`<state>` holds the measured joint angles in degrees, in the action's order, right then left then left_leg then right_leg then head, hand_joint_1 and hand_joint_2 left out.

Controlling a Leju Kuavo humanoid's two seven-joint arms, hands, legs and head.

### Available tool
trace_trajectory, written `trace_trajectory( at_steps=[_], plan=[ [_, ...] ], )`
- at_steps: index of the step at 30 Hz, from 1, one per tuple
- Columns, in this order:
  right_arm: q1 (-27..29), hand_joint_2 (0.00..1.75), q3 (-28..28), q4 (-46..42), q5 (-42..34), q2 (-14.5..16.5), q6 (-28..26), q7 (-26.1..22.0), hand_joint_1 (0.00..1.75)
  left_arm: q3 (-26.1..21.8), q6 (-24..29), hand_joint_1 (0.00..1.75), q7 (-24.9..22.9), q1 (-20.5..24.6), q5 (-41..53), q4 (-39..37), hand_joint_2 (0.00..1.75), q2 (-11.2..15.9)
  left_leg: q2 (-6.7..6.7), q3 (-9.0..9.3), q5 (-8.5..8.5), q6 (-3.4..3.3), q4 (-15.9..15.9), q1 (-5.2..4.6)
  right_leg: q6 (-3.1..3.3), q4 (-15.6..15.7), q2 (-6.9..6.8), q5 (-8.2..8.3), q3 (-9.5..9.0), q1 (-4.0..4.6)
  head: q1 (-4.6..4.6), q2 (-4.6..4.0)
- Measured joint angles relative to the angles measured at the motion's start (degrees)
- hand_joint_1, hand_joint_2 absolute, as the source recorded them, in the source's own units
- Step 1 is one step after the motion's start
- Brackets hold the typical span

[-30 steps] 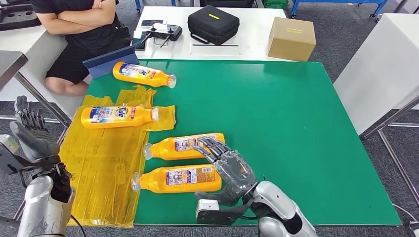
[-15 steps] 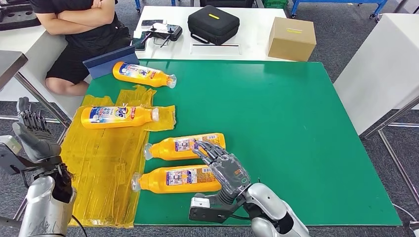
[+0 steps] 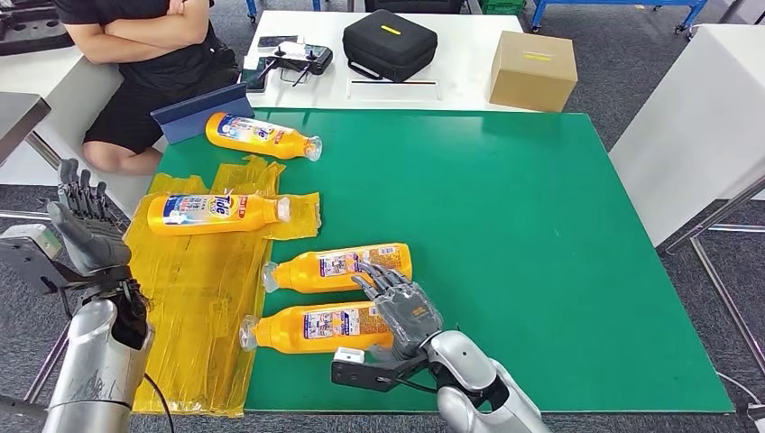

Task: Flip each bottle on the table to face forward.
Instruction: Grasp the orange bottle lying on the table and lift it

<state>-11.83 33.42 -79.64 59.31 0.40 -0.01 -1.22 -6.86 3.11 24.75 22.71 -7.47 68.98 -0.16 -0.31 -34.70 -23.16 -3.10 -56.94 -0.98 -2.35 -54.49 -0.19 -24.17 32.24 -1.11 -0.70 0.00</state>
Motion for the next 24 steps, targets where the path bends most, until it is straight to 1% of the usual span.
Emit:
trace_trajectory(
  at_steps=[4, 8, 18, 24],
  plan=[
    [-0.67, 1.75, 0.2, 2.88, 0.16, 1.5, 0.05, 0.0, 0.0, 0.55, -0.11, 0.0, 0.6, 1.29, -0.26, -2.18, 0.0, -0.17, 0.0, 0.0, 0.0, 0.0, 0.0, 0.0, 0.0, 0.0, 0.0, 0.0, 0.0, 0.0, 0.0, 0.0],
    [-0.85, 1.75, 0.45, 4.24, 0.19, 2.27, 0.05, 0.0, 0.0, 0.79, -0.19, 0.0, 0.7, 1.74, -0.29, -3.39, 0.0, -0.28, 0.01, 0.0, 0.0, 0.0, 0.0, 0.0, 0.0, 0.0, 0.0, 0.0, 0.01, 0.0, -0.01, 0.0],
    [-1.18, 1.75, 1.64, 5.88, 0.68, 2.8, 0.94, 0.19, 0.0, 1.21, -0.58, 0.0, 0.92, 2.54, -0.73, -5.07, 0.0, -0.32, 0.01, 0.0, 0.0, 0.0, 0.0, 0.0, 0.0, 0.0, 0.0, 0.0, 0.0, 0.0, 0.0, 0.0],
    [-1.21, 1.75, 4.06, 6.11, 1.19, 2.98, 2.11, 1.99, 0.0, 1.76, -0.69, 0.0, 0.95, 3.6, -1.11, -5.92, 0.0, -0.37, 0.01, 0.0, 0.0, 0.0, 0.0, 0.0, 0.0, 0.0, 0.0, 0.0, 0.0, 0.0, 0.0, 0.0]
  ],
)
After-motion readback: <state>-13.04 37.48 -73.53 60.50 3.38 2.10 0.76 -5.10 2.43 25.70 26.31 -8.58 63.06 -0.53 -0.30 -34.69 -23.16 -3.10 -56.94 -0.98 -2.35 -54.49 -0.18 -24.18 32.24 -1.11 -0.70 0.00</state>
